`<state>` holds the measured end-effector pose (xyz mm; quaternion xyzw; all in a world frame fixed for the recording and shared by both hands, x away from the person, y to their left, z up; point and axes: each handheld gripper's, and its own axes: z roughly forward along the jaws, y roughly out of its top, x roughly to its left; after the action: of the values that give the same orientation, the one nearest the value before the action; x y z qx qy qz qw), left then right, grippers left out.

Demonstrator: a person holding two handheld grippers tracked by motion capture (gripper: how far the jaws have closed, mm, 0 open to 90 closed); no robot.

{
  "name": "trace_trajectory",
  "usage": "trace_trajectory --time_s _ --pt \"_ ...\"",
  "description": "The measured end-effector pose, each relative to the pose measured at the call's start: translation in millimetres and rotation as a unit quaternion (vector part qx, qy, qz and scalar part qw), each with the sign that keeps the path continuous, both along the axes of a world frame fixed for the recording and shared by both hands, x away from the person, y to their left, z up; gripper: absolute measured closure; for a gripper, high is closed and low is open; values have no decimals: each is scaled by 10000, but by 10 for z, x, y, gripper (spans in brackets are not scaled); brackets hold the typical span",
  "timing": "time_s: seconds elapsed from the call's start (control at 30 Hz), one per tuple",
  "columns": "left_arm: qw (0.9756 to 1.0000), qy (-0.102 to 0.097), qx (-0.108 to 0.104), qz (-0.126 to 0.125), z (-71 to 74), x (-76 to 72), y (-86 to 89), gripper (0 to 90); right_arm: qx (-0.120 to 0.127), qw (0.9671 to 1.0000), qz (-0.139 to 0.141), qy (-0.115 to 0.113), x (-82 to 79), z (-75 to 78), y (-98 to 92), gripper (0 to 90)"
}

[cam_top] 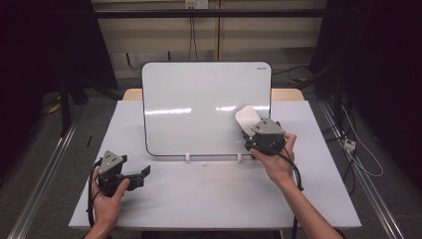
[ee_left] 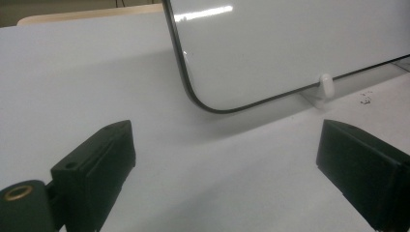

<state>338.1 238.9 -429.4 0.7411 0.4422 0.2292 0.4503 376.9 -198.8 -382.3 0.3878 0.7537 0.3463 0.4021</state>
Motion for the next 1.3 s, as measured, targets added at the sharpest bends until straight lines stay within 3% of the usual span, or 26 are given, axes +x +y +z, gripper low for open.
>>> trace_trajectory --time_s 0.47,0.9,1.0,1.23,1.3 --pt "10000 -25 -35 -8 5 -12 16 66 -90 9997 -188 133 35 -117 -87 318" --pt "10000 -15 -24 17 12 -3 -1 66 -136 9991 -245 304 42 -243 -15 317" --pt "10000 19 -50 -6 8 10 -6 66 -235 9989 -309 247 34 -264 18 317" --pt "10000 21 -22 -23 5 33 -38 66 -181 9991 -267 270 37 -263 4 309" --pt "10000 14 -29 -27 8 33 -36 66 -69 9991 -209 357 37 -254 -17 306"
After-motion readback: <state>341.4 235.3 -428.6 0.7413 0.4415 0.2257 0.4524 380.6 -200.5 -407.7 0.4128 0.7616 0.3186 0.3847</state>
